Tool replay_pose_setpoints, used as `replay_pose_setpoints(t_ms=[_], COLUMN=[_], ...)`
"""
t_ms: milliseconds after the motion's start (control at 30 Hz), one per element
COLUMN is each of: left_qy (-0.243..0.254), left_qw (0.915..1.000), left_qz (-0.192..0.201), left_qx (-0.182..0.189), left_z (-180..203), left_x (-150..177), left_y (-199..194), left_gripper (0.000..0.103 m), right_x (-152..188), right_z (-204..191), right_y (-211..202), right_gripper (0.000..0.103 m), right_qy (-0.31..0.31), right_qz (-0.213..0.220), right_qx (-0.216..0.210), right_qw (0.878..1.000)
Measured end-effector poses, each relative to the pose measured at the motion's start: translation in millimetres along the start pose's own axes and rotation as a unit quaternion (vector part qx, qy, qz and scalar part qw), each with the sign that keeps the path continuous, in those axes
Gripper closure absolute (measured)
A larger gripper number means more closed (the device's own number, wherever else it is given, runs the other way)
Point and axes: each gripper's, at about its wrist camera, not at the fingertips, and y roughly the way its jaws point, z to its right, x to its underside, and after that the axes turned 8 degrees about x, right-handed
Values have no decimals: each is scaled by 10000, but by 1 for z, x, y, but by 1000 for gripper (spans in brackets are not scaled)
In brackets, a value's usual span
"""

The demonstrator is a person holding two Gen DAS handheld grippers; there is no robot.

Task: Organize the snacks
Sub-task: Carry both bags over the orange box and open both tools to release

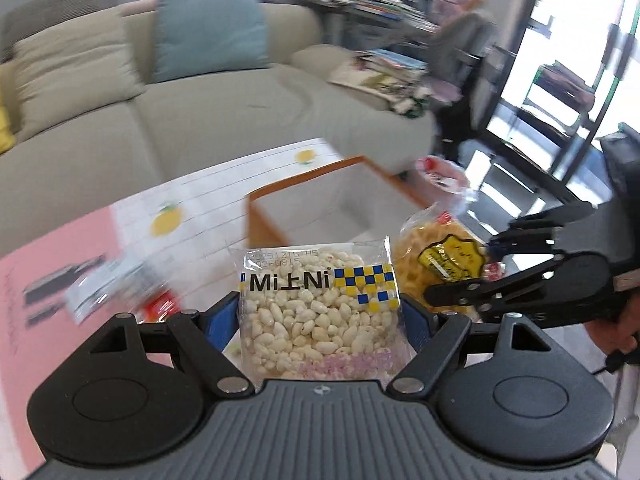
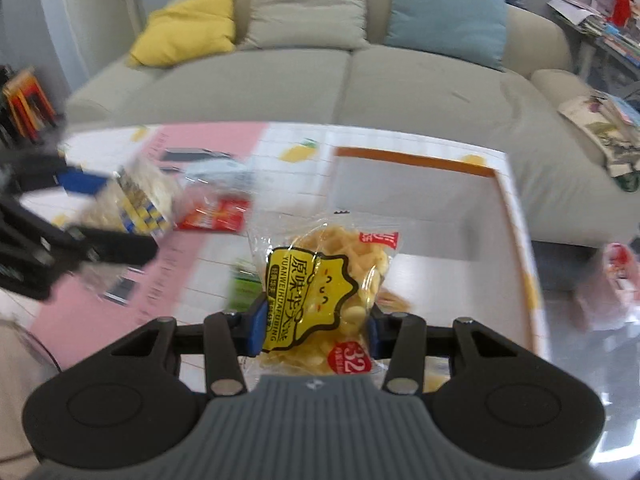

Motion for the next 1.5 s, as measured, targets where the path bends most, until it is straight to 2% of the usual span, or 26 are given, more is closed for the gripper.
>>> replay_pose_setpoints(t_ms=[200, 300, 500, 633, 900, 1067, 1167, 1300, 1400, 1500], left_qy=[453, 597, 1114, 1199, 1421, 1397, 1362, 1134, 1108, 1150], left_qw=[9981, 9952, 9842, 9779, 9677, 9621, 9618, 9606, 9605, 9600], left_qz=[-290, -601, -1288, -1629, -2010, -2259, -2301, -2416, -2455, -2435], left_qx=[315, 496, 491, 519, 540, 614, 592, 778, 699, 765], left_z=[29, 34, 35, 28, 21, 19, 16, 8, 4, 4], left_x=[-35, -41, -45, -46, -46, -45, -42, -41, -41, -41], left_y=[51, 82, 135, 162, 191, 205, 213, 218, 220, 221], left_gripper=[9, 9, 9, 9, 8, 8, 7, 3, 2, 0], right_x=[-6, -4, -3, -2, -6, -2, 3, 6, 7, 4], right_z=[53, 65, 69, 69, 70, 68, 68, 66, 66, 62], right_y=[19, 34, 72, 92, 122, 135, 138, 141, 142, 142], right_gripper=[58, 58, 58, 58, 57, 56, 54, 52, 48, 39], right_qy=[-100, -313, -704, -951, -1343, -1595, -1776, -1862, -1912, -1875], right_qz=[-366, -505, -732, -819, -924, -1019, -992, -1045, -1055, -1106], right_qx=[496, 512, 419, 356, 138, 91, 83, 86, 130, 150], right_qw=[9981, 9969, 9939, 9915, 9865, 9819, 9791, 9769, 9758, 9759])
